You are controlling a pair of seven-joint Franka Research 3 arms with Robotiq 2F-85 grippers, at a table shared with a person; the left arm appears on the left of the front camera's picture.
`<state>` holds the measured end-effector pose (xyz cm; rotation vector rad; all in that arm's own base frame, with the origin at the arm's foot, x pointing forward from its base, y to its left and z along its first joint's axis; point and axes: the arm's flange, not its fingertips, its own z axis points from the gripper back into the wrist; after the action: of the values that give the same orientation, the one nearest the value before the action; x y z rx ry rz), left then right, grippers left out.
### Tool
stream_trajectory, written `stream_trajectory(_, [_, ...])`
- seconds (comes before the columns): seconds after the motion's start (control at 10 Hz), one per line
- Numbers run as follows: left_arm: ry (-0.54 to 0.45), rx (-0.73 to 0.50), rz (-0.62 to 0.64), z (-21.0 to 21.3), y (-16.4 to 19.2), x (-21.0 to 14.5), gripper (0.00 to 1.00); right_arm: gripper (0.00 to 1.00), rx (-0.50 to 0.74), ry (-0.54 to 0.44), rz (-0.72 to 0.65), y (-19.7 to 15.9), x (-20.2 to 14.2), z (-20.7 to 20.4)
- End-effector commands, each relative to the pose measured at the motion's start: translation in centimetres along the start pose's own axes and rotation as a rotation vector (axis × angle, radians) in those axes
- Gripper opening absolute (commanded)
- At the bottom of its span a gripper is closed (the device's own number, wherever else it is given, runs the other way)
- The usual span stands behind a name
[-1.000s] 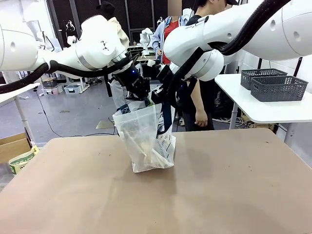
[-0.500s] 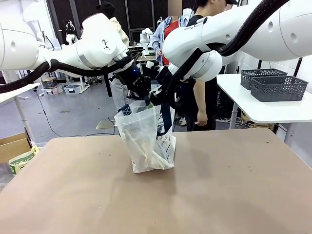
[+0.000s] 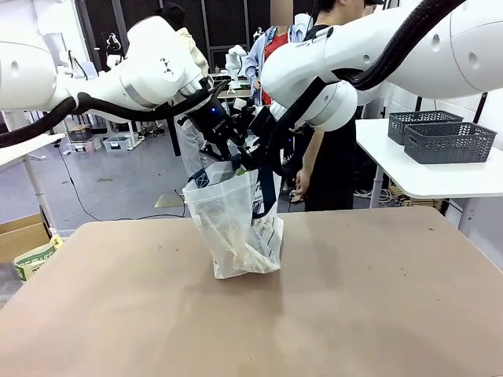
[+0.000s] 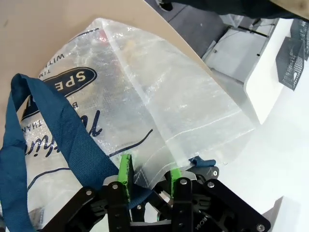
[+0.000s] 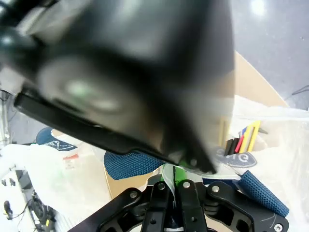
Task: Transfer purchased items from the store into the shopping bag.
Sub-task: Move the Reusable shopping bag to the right side of the table.
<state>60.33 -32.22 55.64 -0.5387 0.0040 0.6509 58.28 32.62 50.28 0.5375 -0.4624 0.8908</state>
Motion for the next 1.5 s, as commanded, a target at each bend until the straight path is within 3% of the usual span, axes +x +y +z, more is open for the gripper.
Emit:
stream_trajectory(0.0, [0.055,-0.026,-0.054,1.1,2.9,-1.2,0.39,0.0,-0.001,-0.028,0.02,-0.2,0.9,0.2])
stream_trajectory(0.4, [0.047,-0.049,-0.169,1.4,6.6,-0.1,0.39,0.0,0.002,-0.043,0.008,-0.2,1.0,0.6])
stream_trajectory(0.8, [0.005,-0.232,-0.317,1.4,8.3,0.8,0.39,0.0,-0.004,-0.041,-0.024,-1.0,1.0,1.0])
stream_trajectory(1.1, [-0.077,-0.267,-0.37,3.7,8.5,1.5,0.39,0.0,0.005,-0.004,-0.038,-1.5,0.8,0.9])
stream_trajectory(1.4, [-0.088,-0.212,-0.619,5.5,8.0,1.6,0.39,0.0,0.017,0.012,-0.027,-1.5,0.5,0.9])
